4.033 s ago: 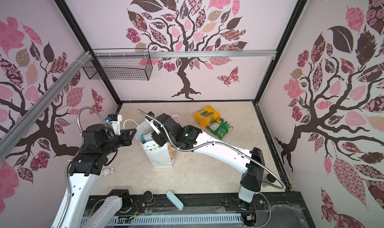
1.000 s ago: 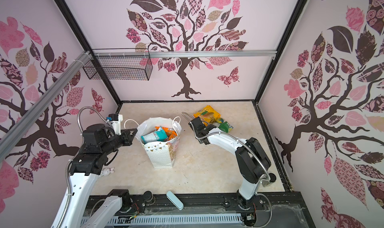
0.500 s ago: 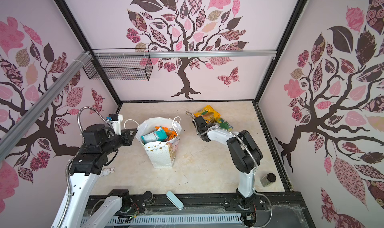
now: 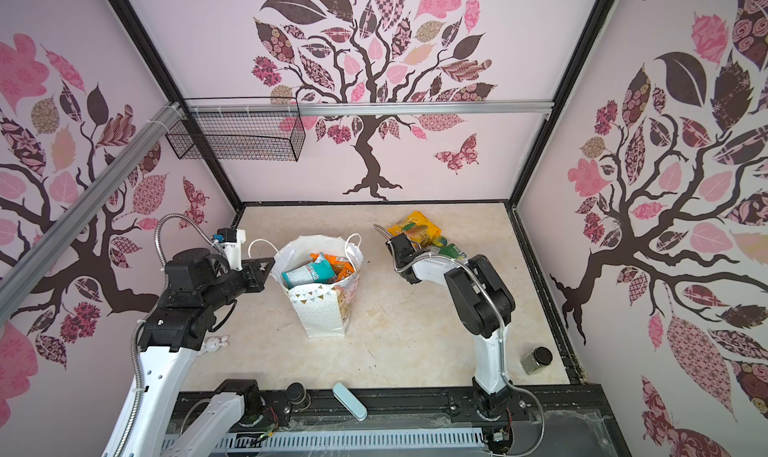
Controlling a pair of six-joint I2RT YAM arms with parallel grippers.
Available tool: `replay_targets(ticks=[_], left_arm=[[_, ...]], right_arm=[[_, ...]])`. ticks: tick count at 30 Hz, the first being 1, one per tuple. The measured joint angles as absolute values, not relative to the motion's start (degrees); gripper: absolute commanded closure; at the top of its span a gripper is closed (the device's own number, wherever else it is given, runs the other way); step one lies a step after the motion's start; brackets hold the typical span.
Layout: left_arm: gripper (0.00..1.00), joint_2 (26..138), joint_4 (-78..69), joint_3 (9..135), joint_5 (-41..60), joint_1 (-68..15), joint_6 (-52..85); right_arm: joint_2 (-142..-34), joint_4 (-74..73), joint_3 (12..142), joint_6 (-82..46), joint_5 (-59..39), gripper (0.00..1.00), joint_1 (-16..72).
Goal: Place the snacks into the paper bag
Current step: 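Lower the right gripper onto the edge of the green packet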
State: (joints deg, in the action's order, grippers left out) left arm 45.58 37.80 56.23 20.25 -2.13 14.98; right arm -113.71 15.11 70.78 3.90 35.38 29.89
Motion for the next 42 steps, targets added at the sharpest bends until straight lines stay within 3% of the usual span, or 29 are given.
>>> replay_targets(ticks=[25, 42], left_arm=[[0.97, 45.58, 37.80, 56.23, 20.23, -2.13, 14.98], [0.97, 45.56, 37.80, 56.23, 20.25, -2.13, 14.96]], right_arm=[[-116.62, 10.76, 71.33, 4.91, 37.47, 0.47, 27.55], [-116.66, 11.11, 71.48, 3.46, 36.99, 0.89, 27.31]])
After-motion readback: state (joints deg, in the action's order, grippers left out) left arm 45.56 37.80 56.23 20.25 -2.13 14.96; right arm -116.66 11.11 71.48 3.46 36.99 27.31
